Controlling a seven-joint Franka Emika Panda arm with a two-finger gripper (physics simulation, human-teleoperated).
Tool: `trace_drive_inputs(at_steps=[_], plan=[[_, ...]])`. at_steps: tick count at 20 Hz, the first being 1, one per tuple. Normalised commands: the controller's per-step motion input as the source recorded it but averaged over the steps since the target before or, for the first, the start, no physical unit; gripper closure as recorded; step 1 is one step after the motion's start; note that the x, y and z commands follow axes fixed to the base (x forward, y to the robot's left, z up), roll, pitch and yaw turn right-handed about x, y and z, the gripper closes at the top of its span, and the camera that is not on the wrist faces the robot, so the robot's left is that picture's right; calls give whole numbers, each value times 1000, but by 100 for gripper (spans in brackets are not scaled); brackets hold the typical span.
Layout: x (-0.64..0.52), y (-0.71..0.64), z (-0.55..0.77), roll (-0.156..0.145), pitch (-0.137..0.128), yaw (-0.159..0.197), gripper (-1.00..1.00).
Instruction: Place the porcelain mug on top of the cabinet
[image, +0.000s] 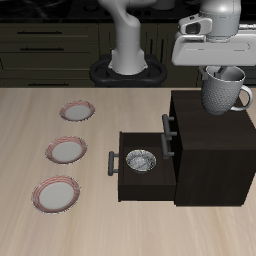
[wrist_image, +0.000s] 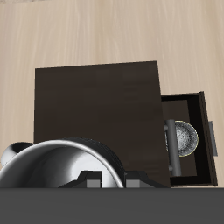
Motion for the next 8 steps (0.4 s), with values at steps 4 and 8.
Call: trace_drive_inputs(at_steps=[4, 8], plan=[[-14, -78, 0, -1, 0, 8, -100], [-127, -105, 33, 10, -18, 25, -100]])
